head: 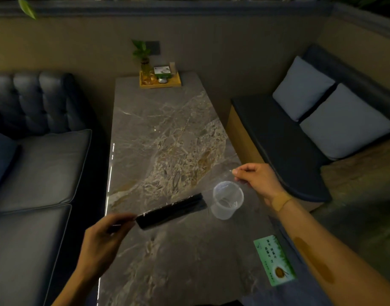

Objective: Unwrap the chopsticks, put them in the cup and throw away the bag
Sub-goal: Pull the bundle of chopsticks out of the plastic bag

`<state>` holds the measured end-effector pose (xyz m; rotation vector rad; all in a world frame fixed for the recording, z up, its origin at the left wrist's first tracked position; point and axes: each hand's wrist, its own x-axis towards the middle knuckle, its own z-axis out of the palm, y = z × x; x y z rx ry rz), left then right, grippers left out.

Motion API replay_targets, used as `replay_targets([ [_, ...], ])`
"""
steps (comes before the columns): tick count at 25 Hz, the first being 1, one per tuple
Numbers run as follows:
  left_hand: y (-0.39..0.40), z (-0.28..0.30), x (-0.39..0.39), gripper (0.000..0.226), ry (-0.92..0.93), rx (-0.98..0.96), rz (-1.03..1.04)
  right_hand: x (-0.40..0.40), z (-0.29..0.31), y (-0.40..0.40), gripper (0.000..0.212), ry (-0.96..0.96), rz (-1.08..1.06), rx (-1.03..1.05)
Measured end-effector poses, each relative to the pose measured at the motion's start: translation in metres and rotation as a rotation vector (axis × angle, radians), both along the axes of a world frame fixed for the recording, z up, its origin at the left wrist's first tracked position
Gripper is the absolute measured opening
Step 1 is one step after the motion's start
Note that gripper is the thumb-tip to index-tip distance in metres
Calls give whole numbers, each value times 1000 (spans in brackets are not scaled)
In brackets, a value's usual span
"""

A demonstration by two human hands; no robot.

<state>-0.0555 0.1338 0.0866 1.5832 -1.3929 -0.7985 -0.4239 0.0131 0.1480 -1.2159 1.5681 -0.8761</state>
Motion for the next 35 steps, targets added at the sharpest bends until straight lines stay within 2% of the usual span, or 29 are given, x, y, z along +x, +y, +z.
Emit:
replay_targets([
  [5,-4,26,-10,25,2,-5,91,-10,-18,-3,12,-44,56,92],
  [16,-23,69,-32,24,-54,-46,59,-29,-31,-7,21,-110,92,148],
  [35,-73,115,-59,27,-219,-143,6,-47,-45,-14,14,-216,36,195],
])
